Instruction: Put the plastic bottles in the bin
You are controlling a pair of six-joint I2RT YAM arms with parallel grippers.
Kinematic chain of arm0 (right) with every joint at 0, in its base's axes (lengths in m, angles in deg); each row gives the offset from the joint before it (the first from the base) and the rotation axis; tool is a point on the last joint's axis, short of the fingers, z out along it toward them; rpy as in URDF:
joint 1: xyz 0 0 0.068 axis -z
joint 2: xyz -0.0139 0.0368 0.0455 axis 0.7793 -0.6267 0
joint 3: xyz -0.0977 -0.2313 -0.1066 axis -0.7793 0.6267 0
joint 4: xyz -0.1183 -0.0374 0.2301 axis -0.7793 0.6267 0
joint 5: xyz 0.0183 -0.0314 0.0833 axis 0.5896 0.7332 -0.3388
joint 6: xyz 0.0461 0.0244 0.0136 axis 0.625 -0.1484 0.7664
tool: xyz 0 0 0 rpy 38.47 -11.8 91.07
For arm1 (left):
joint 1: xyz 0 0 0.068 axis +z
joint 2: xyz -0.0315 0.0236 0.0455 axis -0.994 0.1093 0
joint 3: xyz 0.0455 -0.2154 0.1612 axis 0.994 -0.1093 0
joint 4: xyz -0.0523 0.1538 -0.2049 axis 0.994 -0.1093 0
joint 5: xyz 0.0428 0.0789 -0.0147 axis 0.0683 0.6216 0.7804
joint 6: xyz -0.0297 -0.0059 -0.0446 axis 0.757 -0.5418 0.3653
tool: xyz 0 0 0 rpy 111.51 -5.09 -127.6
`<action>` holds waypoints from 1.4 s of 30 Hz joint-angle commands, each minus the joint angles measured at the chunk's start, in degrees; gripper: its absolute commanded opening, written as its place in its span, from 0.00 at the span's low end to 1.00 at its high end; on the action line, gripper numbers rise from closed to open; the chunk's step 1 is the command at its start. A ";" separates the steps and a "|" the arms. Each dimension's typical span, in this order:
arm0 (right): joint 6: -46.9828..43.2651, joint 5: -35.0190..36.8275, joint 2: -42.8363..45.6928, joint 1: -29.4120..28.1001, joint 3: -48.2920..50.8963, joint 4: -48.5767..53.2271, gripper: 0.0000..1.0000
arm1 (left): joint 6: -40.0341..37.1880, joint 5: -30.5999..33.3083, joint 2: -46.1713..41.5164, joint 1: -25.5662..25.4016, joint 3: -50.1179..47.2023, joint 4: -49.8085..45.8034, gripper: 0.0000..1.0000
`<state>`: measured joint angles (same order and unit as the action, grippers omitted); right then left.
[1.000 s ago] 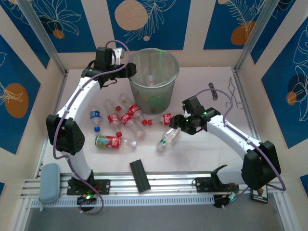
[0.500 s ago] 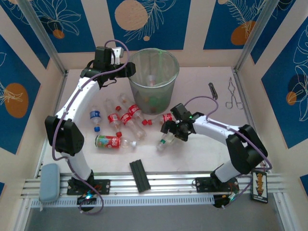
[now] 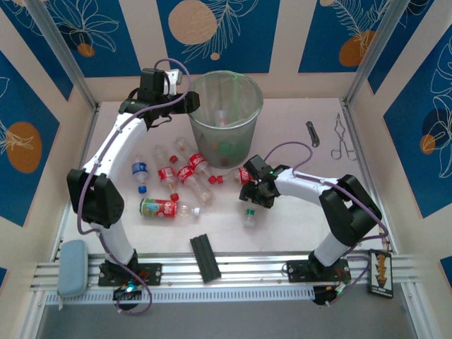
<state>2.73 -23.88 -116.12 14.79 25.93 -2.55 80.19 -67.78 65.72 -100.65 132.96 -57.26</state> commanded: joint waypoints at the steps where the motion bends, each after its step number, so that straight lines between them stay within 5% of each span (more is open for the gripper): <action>1: -0.69 2.76 -1.15 -0.07 0.71 -1.61 0.57 | 0.70 -1.32 1.04 -0.47 1.91 0.70 0.73; 17: -7.60 4.93 15.99 3.47 -1.05 10.48 0.54 | 1.40 -1.68 1.09 -0.41 1.56 2.07 0.73; 26: -21.70 2.33 25.01 12.89 -14.75 18.14 0.48 | 0.57 0.62 -2.18 0.12 2.79 2.58 0.77; 34: -30.00 -2.57 17.63 17.58 -36.70 17.80 0.44 | 0.20 4.46 -5.86 0.81 0.81 1.59 0.67; 42: -30.58 -11.73 1.88 16.39 -60.87 13.83 0.43 | 0.13 7.53 -7.46 -0.05 -2.04 1.34 0.55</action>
<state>-26.63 -29.74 -110.15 32.00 -29.17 12.85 80.97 -63.34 60.06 -100.37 132.78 -55.49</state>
